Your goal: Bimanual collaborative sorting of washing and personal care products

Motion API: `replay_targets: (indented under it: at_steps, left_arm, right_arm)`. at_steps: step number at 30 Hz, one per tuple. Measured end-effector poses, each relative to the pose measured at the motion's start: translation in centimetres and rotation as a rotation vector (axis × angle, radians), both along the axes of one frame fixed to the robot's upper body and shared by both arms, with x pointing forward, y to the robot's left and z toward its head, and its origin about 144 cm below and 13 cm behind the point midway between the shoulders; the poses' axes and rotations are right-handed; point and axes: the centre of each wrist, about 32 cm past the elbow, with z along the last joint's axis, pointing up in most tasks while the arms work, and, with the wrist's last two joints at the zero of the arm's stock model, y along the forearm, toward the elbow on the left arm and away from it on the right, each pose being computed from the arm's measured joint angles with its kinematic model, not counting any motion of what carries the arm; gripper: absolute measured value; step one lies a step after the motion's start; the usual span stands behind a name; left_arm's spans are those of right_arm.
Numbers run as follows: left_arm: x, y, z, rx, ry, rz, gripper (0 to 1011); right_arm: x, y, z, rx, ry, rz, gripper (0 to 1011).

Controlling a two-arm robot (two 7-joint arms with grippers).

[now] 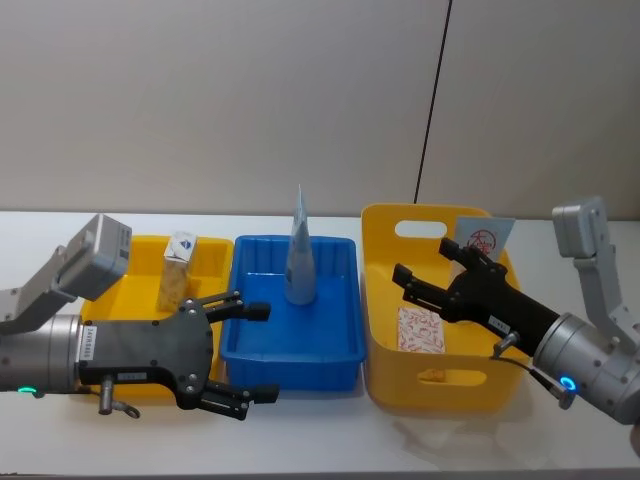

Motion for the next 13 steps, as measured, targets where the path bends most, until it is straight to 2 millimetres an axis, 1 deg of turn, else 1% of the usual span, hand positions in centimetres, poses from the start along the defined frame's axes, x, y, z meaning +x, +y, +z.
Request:
replay_targets:
  at_steps: [13]
  left_arm:
    - [0.00,0.00,0.00,0.000,0.000,0.000,1001]
  right_arm:
    - [-0.47,0.14,-0.09,-0.002,0.004,0.010,1002]
